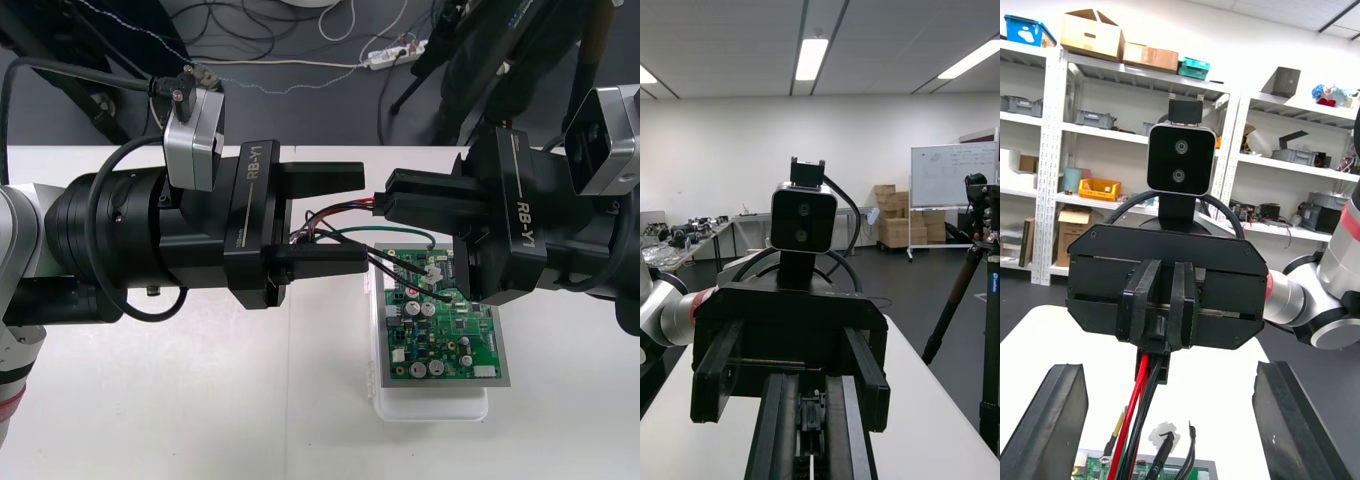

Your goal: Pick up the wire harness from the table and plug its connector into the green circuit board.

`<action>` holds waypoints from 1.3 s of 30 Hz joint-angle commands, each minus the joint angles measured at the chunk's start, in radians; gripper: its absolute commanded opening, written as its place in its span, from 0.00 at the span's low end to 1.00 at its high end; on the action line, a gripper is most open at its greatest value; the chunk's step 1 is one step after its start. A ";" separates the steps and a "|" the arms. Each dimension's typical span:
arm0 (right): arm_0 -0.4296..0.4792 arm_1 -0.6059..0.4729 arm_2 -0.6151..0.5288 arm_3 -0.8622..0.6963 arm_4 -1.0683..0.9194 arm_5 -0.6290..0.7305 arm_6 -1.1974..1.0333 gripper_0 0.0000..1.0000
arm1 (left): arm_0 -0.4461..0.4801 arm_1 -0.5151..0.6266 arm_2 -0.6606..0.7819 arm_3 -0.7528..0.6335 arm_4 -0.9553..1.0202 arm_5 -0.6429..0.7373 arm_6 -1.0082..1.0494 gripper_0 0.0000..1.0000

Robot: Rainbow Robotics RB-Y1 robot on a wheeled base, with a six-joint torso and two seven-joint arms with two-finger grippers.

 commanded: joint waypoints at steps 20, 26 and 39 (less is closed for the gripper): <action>0.014 0.009 0.050 -0.040 -0.017 0.007 0.056 0.00 | -0.046 -0.018 -0.017 -0.033 0.000 0.050 0.028 0.43; 0.014 0.009 0.056 -0.039 -0.017 0.007 0.062 0.00 | -0.048 -0.018 -0.020 -0.033 0.000 0.050 0.027 0.41; 0.015 0.009 0.063 -0.039 -0.017 0.007 0.071 0.00 | -0.026 -0.006 -0.025 -0.033 0.000 0.050 0.016 0.41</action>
